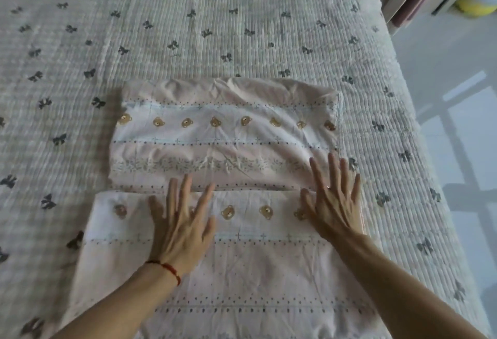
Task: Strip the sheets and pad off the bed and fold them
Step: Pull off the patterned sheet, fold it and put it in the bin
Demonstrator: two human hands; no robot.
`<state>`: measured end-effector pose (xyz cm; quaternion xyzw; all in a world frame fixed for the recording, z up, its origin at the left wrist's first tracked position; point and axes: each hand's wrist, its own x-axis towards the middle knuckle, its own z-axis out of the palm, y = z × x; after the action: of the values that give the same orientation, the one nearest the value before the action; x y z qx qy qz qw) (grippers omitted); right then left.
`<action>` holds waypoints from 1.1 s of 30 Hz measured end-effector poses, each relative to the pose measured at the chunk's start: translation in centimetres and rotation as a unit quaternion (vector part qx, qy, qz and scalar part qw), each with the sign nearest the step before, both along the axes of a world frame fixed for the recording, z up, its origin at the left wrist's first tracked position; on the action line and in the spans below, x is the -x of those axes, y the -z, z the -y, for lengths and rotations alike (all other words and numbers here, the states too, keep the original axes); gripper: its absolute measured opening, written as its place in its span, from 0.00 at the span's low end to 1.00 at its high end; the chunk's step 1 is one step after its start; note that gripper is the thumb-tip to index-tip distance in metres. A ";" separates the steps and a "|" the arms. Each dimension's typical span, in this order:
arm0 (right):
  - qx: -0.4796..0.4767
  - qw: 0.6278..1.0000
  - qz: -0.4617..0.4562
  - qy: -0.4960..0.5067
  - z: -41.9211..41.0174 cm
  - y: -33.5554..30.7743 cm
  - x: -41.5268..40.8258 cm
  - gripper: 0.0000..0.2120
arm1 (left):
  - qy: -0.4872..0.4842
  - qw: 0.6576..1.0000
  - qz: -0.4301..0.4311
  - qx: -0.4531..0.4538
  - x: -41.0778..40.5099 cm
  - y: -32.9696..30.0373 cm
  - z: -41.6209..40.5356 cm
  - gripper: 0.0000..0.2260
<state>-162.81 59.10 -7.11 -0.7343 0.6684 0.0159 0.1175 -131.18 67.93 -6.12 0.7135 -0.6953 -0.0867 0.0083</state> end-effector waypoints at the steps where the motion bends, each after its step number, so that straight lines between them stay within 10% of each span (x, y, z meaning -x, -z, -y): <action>1: -0.014 0.999 -0.017 -0.037 1.0 0.9 0.0 0.36 | 0.028 0.999 -0.012 -0.015 3.0 0.6 0.6 0.28; 23: -0.052 0.992 0.096 -0.069 3.4 6.2 0.0 0.40 | -0.125 0.980 0.099 -0.117 14.2 6.4 10.0 0.35; 33: 0.007 0.924 -0.005 -0.383 28.0 4.1 4.6 0.34 | -0.162 0.968 0.150 -0.119 15.0 6.5 9.6 0.37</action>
<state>-167.43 31.09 -11.17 -0.9352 0.3364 0.0584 0.0940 -146.18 58.29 -12.64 0.8171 -0.5487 -0.0584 -0.1669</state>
